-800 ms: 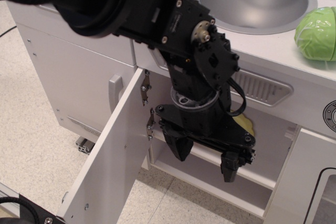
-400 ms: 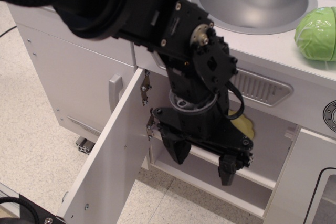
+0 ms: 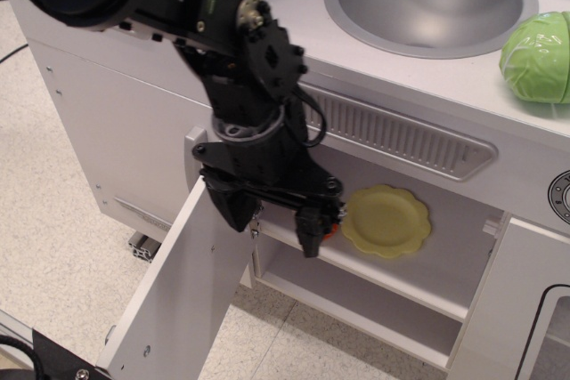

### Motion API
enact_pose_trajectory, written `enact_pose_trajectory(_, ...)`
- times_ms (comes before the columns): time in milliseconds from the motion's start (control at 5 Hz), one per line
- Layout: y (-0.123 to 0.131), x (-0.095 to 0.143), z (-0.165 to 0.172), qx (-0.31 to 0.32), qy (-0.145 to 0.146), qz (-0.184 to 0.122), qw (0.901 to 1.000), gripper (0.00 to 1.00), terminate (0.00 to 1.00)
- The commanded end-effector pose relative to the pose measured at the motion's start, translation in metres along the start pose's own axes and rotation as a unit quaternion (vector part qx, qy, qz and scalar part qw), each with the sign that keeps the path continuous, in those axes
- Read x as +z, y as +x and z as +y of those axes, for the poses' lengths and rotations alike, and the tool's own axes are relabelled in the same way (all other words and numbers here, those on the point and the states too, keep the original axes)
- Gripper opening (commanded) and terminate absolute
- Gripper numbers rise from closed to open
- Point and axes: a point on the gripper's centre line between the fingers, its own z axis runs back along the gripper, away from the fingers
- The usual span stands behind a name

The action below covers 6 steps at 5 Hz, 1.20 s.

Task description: Close cabinet

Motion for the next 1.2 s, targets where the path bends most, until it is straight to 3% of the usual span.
enact_pose_trajectory(0, 0.002, 0.022, 0.06, 0.01, 0.062, -0.027, 0.9977, 1.0, 0.0)
enact_pose_trajectory(200, 0.001, 0.008, 0.073, 0.019, 0.064, 0.014, 0.9977, 1.0, 0.0)
enact_pose_trajectory(600, 0.008, -0.027, 0.066, 0.024, 0.045, 0.022, 0.9984, 1.0, 0.0)
enact_pose_trajectory(800, 0.009, -0.04, 0.053, 0.029, 0.014, 0.015, 0.9994, 1.0, 0.0)
enact_pose_trajectory(1000, 0.011, -0.044, 0.028, 0.028, 0.004, 0.002, 0.9996, 1.0, 0.0)
